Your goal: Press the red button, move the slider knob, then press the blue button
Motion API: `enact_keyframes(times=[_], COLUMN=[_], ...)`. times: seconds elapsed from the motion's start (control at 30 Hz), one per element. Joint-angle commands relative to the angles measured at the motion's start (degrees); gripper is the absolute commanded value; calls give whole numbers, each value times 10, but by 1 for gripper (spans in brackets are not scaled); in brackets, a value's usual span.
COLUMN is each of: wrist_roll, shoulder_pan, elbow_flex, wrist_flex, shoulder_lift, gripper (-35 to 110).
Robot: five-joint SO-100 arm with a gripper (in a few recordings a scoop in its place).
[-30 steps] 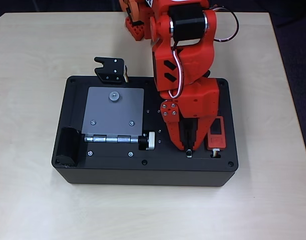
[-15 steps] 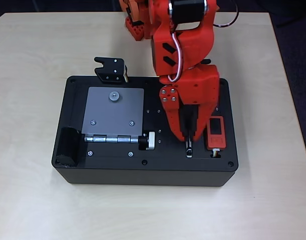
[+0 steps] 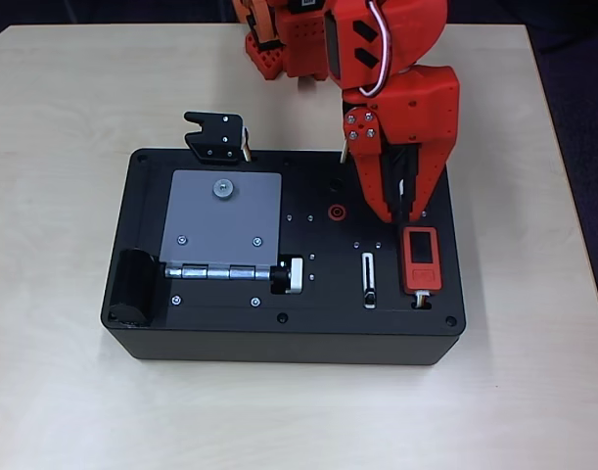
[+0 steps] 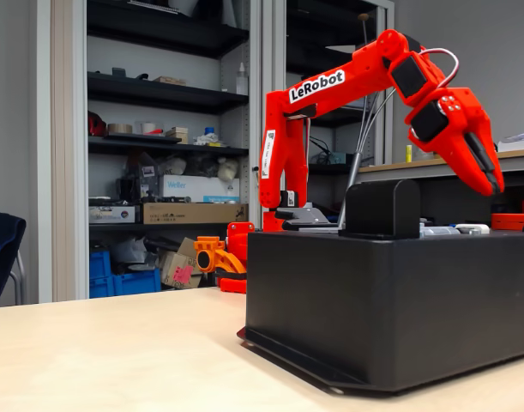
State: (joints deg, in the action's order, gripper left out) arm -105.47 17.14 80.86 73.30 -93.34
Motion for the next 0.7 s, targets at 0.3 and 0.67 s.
enact_keyframes(times=[0.3,0.67], wrist_roll=[18,-57], shoulder_pan=[62,105], elbow_flex=[28,39], wrist_flex=[-17,-33], shoulder_lift=[-88,-98], gripper=[90,103])
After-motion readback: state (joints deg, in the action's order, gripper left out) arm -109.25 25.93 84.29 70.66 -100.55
